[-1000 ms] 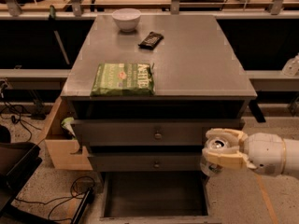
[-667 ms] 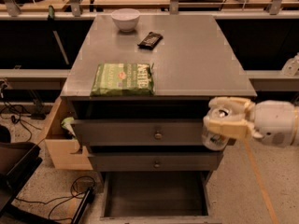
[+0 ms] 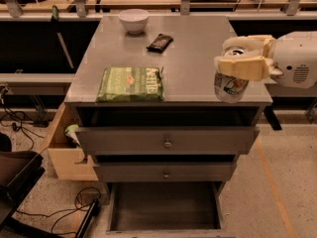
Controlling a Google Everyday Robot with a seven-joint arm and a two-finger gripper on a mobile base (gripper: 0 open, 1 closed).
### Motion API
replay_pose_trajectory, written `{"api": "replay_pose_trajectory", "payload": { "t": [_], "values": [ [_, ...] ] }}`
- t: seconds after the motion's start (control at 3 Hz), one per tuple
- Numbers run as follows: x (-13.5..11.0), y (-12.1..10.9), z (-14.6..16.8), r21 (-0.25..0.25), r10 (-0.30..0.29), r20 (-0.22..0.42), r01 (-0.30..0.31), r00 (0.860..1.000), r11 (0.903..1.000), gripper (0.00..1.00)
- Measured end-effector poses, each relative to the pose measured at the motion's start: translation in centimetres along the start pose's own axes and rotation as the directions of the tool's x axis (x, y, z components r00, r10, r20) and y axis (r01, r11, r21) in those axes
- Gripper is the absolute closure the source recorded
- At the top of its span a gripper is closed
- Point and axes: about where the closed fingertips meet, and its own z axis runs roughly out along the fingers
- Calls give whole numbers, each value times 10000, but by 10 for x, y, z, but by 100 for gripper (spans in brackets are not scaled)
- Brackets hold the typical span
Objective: Pick 7up can from bottom drawer and place on counter
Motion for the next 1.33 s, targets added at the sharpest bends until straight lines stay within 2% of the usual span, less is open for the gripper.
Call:
{"api": "replay_pose_trajectory", "payload": {
  "t": [0.33,0.67,1.0,1.33],
  "values": [
    [0,0,0,1,6,-2,-6,10000,10000,100],
    [-5,-33,9,46,52,255,-53,9997,10000,100],
    [-1,-102,31,155,553,765,-566,9955,9983,100],
    [17,-162,65,-38,1314,1246,-1319,9835,9913,100]
  ]
}}
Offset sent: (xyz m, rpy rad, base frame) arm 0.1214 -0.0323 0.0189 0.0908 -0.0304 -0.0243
